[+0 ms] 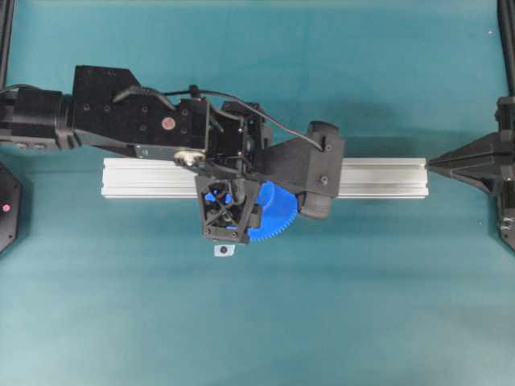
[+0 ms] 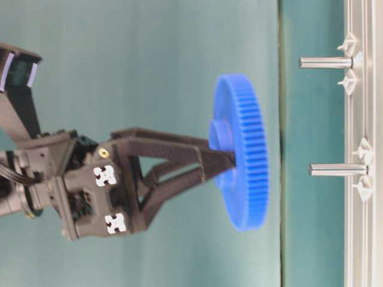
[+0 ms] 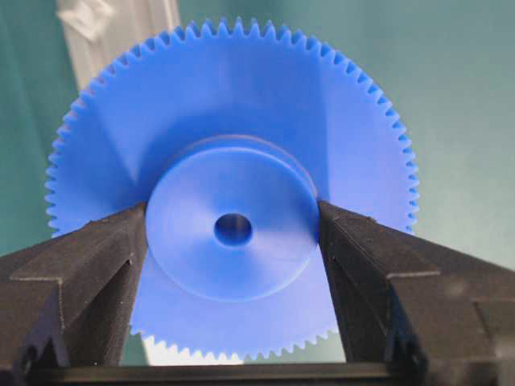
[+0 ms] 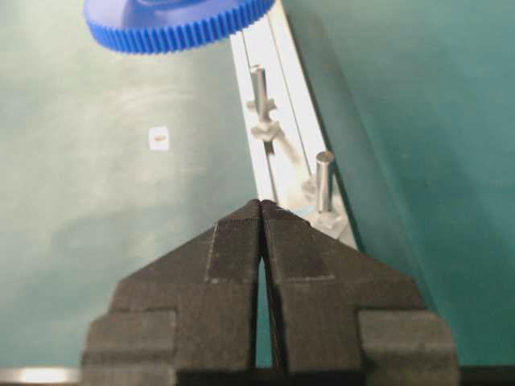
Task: Find the location of the shaft and insert the large gear.
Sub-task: 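Lift the blue gear and carry it toward the rail, then move the gear over the right metal shaft, aligning its hole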
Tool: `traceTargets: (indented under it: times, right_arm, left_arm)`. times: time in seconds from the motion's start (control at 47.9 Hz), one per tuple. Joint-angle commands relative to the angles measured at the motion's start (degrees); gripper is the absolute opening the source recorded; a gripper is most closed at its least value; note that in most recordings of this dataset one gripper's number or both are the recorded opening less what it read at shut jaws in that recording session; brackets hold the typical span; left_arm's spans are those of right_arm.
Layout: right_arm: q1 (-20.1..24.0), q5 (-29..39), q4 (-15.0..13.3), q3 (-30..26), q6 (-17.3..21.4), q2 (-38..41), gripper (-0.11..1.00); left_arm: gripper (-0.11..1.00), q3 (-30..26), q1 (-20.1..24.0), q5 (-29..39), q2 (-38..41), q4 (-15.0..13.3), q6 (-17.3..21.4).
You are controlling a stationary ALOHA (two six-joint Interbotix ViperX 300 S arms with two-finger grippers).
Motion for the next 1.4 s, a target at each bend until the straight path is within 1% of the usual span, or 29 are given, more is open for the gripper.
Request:
traceTargets:
  times: [0.0, 0.084, 0.397, 0.626, 0.919, 1.378]
  right_arm:
    - [-0.2, -0.3, 0.0, -0.6, 0.4, 0.3, 0.00]
    - [-0.2, -0.3, 0.0, -0.6, 0.4, 0.3, 0.00]
    - [-0.2, -0.3, 0.0, -0.5, 0.4, 0.0, 0.00]
    - [-0.2, -0.3, 0.0, -0.4, 0.4, -0.2, 0.00]
    - [-0.2, -0.3, 0.0, -0.4, 0.4, -0.5, 0.00]
    - [-0.2, -0.3, 0.0, -0.3, 0.5, -0.6, 0.00]
  left_arm:
    - [0.70, -2.7, 0.1, 0.1, -0.7, 0.4, 0.9]
    - [0.70, -3.7, 0.4, 0.7, 0.0, 0.4, 1.8]
    - [0.70, -7.5, 1.9, 1.4, 3.1, 0.4, 2.6]
    - [0.70, -9.4, 2.3, 1.8, 4.8, 0.4, 5.5]
    - [0.70, -12.6, 3.0, 3.1, 7.6, 0.4, 6.2]
    - [0.70, -17.1, 3.8, 3.6, 11.9, 0.4, 10.1]
